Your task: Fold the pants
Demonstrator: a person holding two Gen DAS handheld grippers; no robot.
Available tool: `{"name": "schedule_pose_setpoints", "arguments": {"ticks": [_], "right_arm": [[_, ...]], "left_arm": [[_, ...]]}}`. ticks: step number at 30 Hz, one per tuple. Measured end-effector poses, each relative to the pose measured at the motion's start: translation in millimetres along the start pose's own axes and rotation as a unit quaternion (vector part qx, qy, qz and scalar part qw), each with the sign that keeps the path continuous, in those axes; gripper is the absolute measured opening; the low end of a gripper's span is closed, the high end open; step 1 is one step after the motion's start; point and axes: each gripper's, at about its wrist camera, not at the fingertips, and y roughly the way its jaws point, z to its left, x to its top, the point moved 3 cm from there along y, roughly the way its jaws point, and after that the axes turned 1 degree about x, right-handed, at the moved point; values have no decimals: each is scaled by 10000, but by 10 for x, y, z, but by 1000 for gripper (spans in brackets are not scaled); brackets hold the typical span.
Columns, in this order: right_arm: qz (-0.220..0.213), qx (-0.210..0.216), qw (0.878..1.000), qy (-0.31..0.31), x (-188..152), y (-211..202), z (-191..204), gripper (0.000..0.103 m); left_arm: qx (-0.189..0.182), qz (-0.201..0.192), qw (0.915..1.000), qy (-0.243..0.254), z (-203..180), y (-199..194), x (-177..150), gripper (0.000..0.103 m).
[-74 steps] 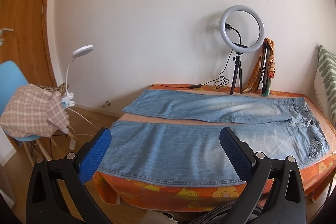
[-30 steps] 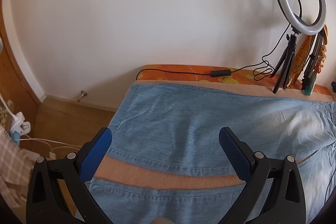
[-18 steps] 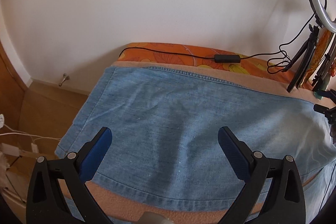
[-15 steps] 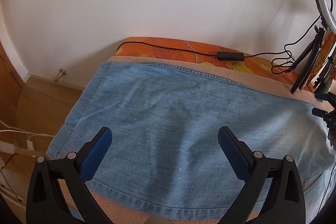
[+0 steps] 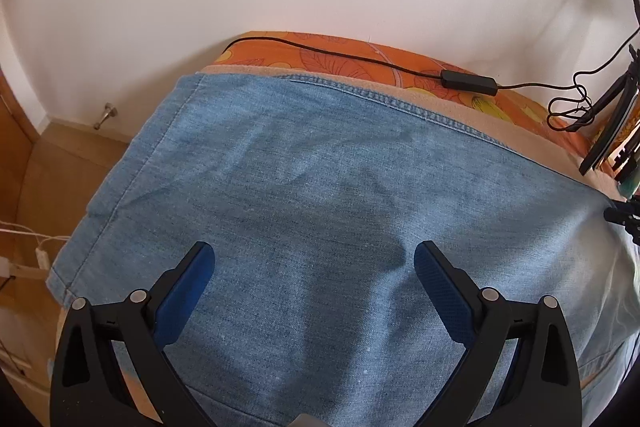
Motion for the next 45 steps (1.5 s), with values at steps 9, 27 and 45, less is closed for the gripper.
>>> {"name": "schedule_pose_setpoints", "arguments": {"ticks": [9, 27, 45], "right_arm": [[-422, -371, 9981, -243, -128, -647, 432, 8], [-390, -199, 9908, -1280, -760, -969, 1346, 8], [-550, -552, 9899, -1182, -683, -1097, 1293, 7]], "left_arm": [[-94, -244, 9971, -711, 226, -109, 298, 99], [399, 575, 9935, -902, -158, 541, 840, 99], [-273, -683, 9900, -1204, 296, 15, 579, 4]]}}
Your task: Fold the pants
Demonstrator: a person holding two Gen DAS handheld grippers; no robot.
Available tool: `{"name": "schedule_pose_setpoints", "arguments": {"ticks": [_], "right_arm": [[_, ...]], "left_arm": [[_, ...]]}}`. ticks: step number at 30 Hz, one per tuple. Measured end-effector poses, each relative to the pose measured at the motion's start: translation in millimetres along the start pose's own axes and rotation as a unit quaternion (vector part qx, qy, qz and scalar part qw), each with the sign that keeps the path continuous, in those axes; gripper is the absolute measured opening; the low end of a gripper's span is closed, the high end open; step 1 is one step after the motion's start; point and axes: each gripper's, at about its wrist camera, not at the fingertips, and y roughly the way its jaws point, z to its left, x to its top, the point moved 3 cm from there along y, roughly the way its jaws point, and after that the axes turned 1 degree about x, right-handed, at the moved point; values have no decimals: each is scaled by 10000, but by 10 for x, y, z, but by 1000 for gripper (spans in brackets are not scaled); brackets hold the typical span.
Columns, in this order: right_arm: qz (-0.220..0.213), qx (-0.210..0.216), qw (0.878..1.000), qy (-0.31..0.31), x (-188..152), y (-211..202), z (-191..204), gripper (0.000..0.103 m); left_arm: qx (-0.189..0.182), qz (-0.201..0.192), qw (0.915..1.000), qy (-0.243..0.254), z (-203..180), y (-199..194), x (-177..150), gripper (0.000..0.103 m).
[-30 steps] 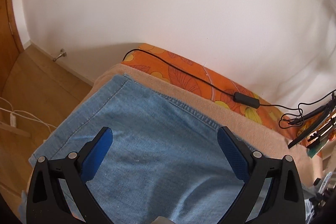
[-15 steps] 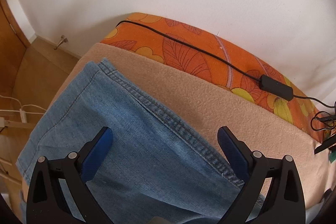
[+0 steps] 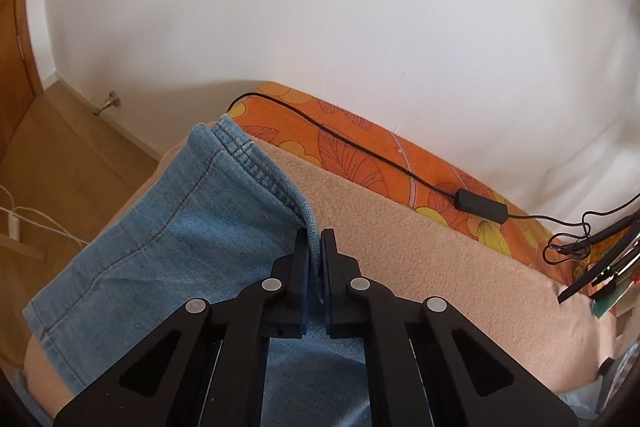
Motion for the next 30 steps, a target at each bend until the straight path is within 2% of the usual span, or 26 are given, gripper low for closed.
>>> {"name": "schedule_pose_setpoints", "arguments": {"ticks": [3, 9, 17, 22, 30], "right_arm": [[-52, -221, 9997, 59, 106, -86, -59, 6], [-241, -471, 9985, 165, 295, -447, -41, 6], [-465, -509, 9976, -105, 338, -1127, 524, 5], [-454, -381, 9980, -221, 148, -1393, 1059, 5], [-80, 49, 9993, -351, -534, -1439, 1981, 5]], "left_arm": [[-99, -331, 9994, 18, 8, -348, 84, 3], [-242, -676, 9974, 92, 135, -1034, 148, 3], [-441, -888, 9951, -46, 521, -1882, -125, 3], [-483, -969, 9941, -107, 732, -2228, -457, 3], [-501, -1007, 9928, -410, 1287, -2576, -1292, 3]]}}
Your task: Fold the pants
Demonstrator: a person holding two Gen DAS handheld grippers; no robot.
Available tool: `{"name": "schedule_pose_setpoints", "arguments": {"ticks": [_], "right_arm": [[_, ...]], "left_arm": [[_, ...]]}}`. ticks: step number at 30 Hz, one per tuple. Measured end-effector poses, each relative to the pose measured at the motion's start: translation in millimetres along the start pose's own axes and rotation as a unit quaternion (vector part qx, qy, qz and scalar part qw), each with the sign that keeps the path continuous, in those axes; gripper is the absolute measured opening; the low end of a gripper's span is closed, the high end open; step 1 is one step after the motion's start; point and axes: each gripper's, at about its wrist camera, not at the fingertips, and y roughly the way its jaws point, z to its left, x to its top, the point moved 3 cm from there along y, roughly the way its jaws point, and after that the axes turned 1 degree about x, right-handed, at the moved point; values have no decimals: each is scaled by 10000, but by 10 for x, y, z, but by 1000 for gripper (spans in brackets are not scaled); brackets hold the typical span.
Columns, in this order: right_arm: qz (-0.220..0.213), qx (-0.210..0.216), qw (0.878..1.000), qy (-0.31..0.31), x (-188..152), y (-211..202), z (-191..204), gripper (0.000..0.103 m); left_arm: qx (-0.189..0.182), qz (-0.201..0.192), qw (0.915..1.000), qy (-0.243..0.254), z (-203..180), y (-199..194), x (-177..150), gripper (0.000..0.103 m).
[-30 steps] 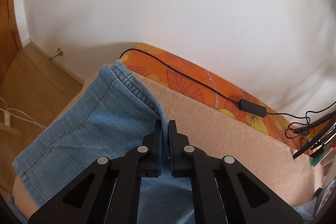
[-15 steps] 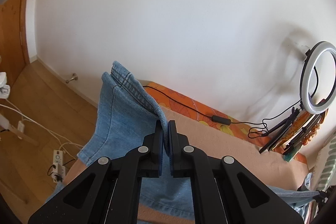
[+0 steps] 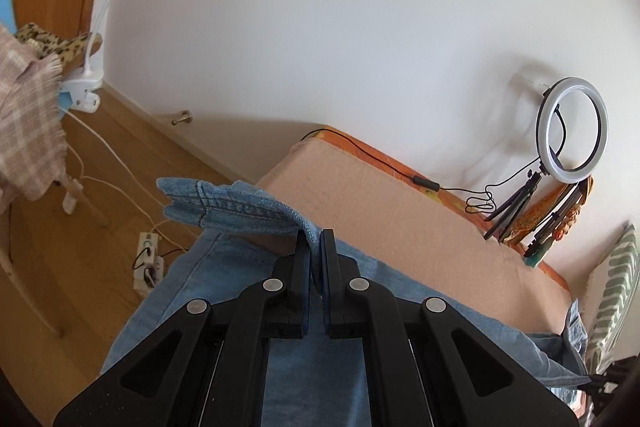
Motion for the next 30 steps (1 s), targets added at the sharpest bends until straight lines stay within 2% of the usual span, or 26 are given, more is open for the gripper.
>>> {"name": "schedule_pose_setpoints", "arguments": {"ticks": [5, 7, 9, 12, 14, 16, 17, 18, 24, 26, 28, 30], "right_arm": [[373, 237, 9990, 38, -395, 178, 332, 5], [502, 212, 9985, -62, -517, 260, 438, 5], [595, 194, 9979, -141, -595, 324, 514, 5], [647, 195, 9977, -105, -633, 369, 528, 5], [646, 188, 9977, -64, -636, 373, 517, 5], [649, 163, 9977, -56, -628, 375, 523, 5], [650, 152, 9978, -57, -628, 376, 529, 5], [645, 136, 9978, -62, -636, 372, 534, 5], [658, 146, 9977, -14, -679, 391, 524, 5], [665, 147, 9977, -26, -697, 396, 531, 5], [665, 146, 9977, -31, -703, 397, 531, 5], [652, 140, 9978, -34, -699, 386, 526, 5]], "left_arm": [[6, 154, 9985, -530, 429, -103, -550, 3], [-32, 225, 9967, -780, 550, -67, -731, 3], [-120, 229, 9945, -1013, 677, -55, -849, 3], [-181, 175, 9939, -1078, 726, -21, -902, 3], [-140, 160, 9931, -1153, 770, -8, -883, 12], [-13, 253, 9894, -1428, 881, 13, -847, 40], [63, 278, 9864, -1620, 947, 23, -825, 45], [73, 244, 9835, -1791, 1007, 18, -804, 45], [50, 173, 9752, -2205, 1182, 91, -646, 43], [-45, 230, 9731, -2294, 1209, 144, -631, 33], [-20, 205, 9763, -2157, 1193, 158, -611, 12], [-36, 66, 9811, -1936, 1146, 112, -560, 8]]}}
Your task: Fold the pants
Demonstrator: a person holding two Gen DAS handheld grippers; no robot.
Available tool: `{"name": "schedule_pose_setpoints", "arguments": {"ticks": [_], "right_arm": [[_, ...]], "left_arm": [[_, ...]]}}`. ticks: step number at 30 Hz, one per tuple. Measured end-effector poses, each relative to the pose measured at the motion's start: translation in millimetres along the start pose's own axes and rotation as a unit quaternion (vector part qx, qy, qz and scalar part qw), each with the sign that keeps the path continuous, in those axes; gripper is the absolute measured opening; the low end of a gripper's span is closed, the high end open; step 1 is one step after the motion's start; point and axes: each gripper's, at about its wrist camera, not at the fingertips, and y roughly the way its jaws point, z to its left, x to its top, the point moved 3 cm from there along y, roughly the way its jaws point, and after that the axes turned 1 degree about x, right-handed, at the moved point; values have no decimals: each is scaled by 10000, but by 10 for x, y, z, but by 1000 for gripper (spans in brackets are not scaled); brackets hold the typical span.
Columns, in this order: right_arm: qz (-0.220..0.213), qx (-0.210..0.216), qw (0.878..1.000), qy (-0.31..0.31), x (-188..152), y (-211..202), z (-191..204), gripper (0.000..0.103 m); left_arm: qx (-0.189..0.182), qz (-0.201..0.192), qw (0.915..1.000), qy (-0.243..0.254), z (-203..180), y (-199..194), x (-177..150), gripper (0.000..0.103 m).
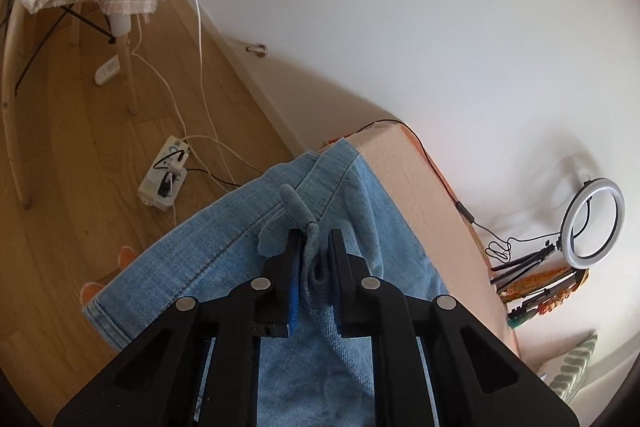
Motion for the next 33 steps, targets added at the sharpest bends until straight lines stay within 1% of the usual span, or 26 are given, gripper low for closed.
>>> {"name": "schedule_pose_setpoints", "arguments": {"ticks": [2, 3, 4, 6, 8, 9, 11, 14, 15, 16, 17, 18, 20, 21, 22, 23, 26, 30, 32, 33], "right_arm": [[-46, -40, 10000, -3, 12, -33, -5, 5], [-79, -65, 9999, 10, 22, -56, -4, 5], [-104, -76, 9999, 30, 27, -78, -6, 5], [-116, -70, 9999, 20, 23, -94, 6, 5], [-44, -90, 9999, -56, 1, -54, 40, 5], [21, -96, 9999, -104, -9, -14, 60, 5], [118, -112, 9997, -176, -18, 52, 95, 5], [144, -161, 9996, -206, -6, 78, 109, 5], [136, -158, 9996, -182, 1, 69, 99, 5], [124, -152, 9997, -160, 5, 56, 86, 5], [114, -157, 9997, -146, 12, 44, 82, 5], [103, -168, 9997, -144, 17, 30, 75, 5], [93, -195, 9996, -155, 18, 14, 69, 5], [93, -208, 9996, -161, 17, 13, 69, 5], [97, -222, 9996, -168, 18, 15, 71, 5], [102, -238, 9995, -179, 17, 20, 74, 5], [102, -307, 9992, -227, 23, 26, 83, 5], [5, -418, 9987, -283, 56, -50, 56, 5], [-64, -486, 9982, -346, 62, -119, 57, 5], [-81, -483, 9982, -353, 53, -140, 55, 5]], "left_arm": [[-89, -335, 9993, 134, -14, -161, 41, 5], [-89, -518, 9986, 101, 24, -258, 61, 5], [-52, -611, 9981, 66, 89, -320, 63, 4], [43, -506, 9987, 67, 241, -319, -3, 4], [179, -246, 9995, 105, 382, -226, -107, 4], [164, -174, 9997, 30, 435, -194, -149, 4], [162, -184, 9997, -56, 508, -176, -180, 4], [53, -120, 9998, -140, 497, -130, -174, 4], [66, -93, 9998, -176, 489, -115, -162, 6], [109, -78, 9997, -201, 486, -104, -143, 11], [195, -47, 9995, -239, 488, -86, -124, 17], [198, -7, 9994, -286, 490, -62, -106, 26], [263, 0, 9993, -258, 463, -24, -67, 27], [302, -8, 9994, -192, 445, -5, -50, 25], [342, -33, 9993, -143, 432, 13, -37, 13], [341, -41, 9994, -77, 420, 33, -23, 5], [311, -122, 9994, 19, 368, 20, 25, 5], [-7, -592, 9980, -231, 390, -356, 50, 5], [57, -736, 9972, -110, 434, -534, -48, 5], [127, -730, 9972, -47, 488, -564, -107, 5]]}}
